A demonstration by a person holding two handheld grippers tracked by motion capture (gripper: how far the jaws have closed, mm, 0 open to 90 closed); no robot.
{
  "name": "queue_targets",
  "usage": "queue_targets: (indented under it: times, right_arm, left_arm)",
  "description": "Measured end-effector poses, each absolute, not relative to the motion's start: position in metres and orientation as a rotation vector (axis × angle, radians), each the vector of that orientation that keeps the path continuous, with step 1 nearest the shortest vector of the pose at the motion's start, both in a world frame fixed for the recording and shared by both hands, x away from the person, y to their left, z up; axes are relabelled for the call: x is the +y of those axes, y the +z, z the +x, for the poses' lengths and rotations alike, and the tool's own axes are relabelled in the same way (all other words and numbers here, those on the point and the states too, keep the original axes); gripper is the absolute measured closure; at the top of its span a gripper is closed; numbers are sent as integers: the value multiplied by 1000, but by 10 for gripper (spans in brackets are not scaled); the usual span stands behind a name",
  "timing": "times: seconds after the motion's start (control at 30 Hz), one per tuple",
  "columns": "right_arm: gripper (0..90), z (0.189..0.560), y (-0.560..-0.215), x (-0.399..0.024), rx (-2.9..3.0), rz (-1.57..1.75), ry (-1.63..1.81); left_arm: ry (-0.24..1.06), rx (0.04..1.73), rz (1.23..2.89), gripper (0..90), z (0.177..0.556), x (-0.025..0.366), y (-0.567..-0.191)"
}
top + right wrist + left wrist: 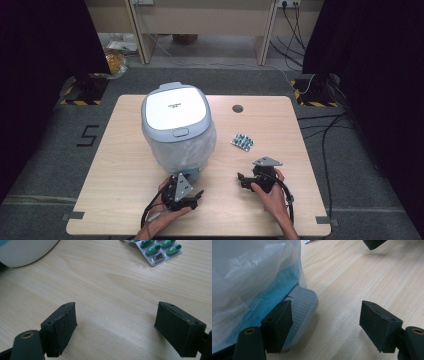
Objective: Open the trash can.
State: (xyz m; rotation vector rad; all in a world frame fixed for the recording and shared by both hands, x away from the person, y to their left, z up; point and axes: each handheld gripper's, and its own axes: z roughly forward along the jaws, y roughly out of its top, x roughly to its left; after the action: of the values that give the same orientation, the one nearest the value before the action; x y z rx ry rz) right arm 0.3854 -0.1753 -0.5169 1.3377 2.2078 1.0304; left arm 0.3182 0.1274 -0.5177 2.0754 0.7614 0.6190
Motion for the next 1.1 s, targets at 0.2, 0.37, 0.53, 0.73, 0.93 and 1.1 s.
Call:
queue_targets:
  times: [0.2, 0.37, 0.53, 0.73, 0.93, 1.1]
  right_arm:
    - [172, 386, -517, -176, 2208, 1343, 1031]
    - [170, 386, -517, -176, 2209, 1342, 1032]
    - [168, 386, -517, -177, 2212, 1339, 1036]
    - [167, 386, -517, -177, 2212, 1343, 1041]
    - [166, 386, -517, -178, 2209, 1346, 1049]
    - [166, 386, -517, -178, 2211, 1343, 1046]
  left_arm:
    - [648, 725, 2101, 262, 317, 126, -520]
    - [623, 718, 2106, 264, 319, 128, -520]
    - [618, 715, 2122, 264, 319, 128, -521]
    - [602, 712, 2146, 265, 321, 129, -521]
    - [566, 719, 2167, 265, 324, 129, -521]
    - [549, 728, 2163, 266, 326, 129, -522]
